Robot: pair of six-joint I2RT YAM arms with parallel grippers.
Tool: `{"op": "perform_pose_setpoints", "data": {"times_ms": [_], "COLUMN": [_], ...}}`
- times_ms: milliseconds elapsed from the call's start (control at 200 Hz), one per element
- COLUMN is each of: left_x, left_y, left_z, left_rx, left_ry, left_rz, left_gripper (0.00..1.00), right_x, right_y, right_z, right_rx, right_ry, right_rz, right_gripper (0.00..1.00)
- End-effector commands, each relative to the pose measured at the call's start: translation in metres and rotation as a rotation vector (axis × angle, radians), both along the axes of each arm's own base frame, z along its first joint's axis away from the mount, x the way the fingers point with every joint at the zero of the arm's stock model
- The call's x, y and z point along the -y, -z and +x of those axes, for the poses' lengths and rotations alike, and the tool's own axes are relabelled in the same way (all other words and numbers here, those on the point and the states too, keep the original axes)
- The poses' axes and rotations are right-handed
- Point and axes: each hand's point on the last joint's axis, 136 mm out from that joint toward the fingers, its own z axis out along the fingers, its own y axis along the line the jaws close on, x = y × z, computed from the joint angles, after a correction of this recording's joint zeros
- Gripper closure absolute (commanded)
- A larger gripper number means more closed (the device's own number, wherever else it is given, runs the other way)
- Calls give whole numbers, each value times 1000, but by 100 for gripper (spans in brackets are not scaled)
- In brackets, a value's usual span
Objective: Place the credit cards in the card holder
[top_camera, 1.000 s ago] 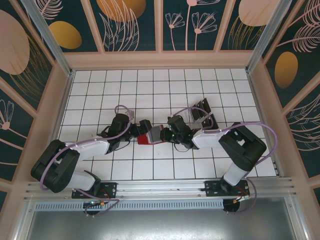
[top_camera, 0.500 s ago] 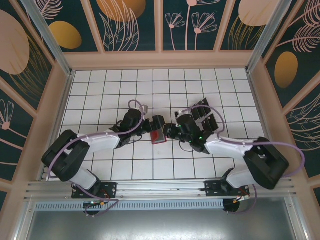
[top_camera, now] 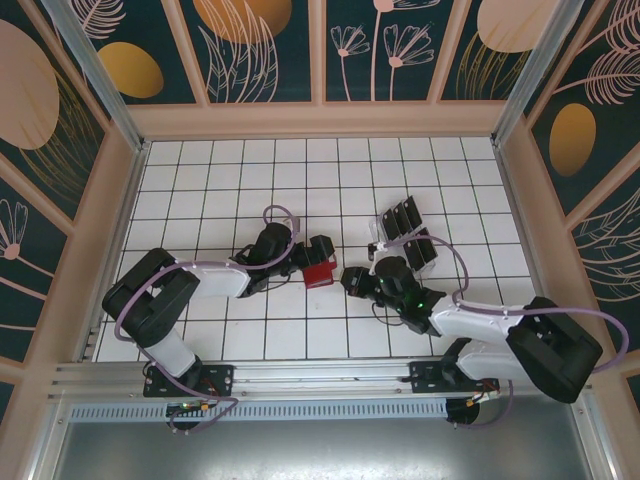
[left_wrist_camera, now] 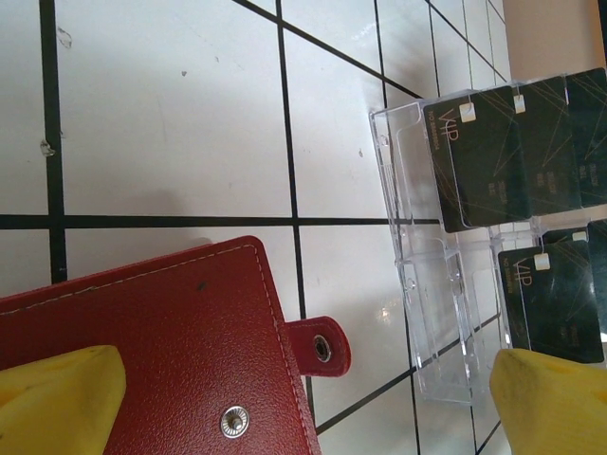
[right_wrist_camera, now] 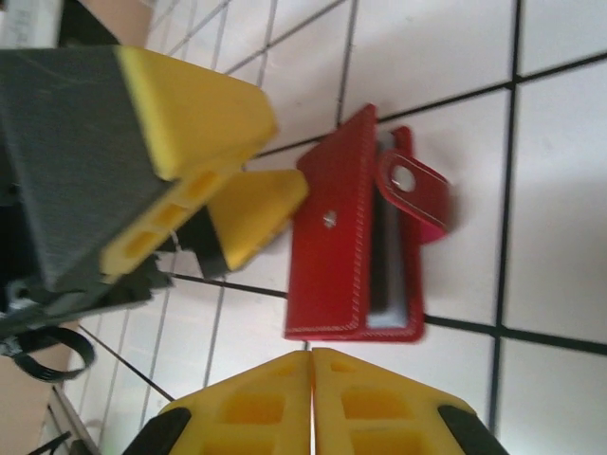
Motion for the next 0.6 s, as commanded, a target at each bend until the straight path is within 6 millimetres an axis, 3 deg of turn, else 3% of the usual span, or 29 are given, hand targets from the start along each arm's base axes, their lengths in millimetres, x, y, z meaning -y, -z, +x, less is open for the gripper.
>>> {"op": "perform_pose_setpoints", "data": {"times_ms": [0, 335, 596], "left_x": [-2, -6, -5], "left_y": [7, 8, 6], "left_z": [2, 0, -2], "left_rx": [-6, -9, -3], "left_ry": [-29, -35, -31], "left_rz": [13, 27, 23], "left_gripper": [2, 1, 1], "right_x": [-12, -36, -41], "right_y": [-16, 2, 26], "right_z": [9, 20, 25], "right_rx": [73, 52, 6], "right_ry": [10, -16, -17], "right_rz": [79, 67, 20], "right_gripper": [92, 96, 97]}}
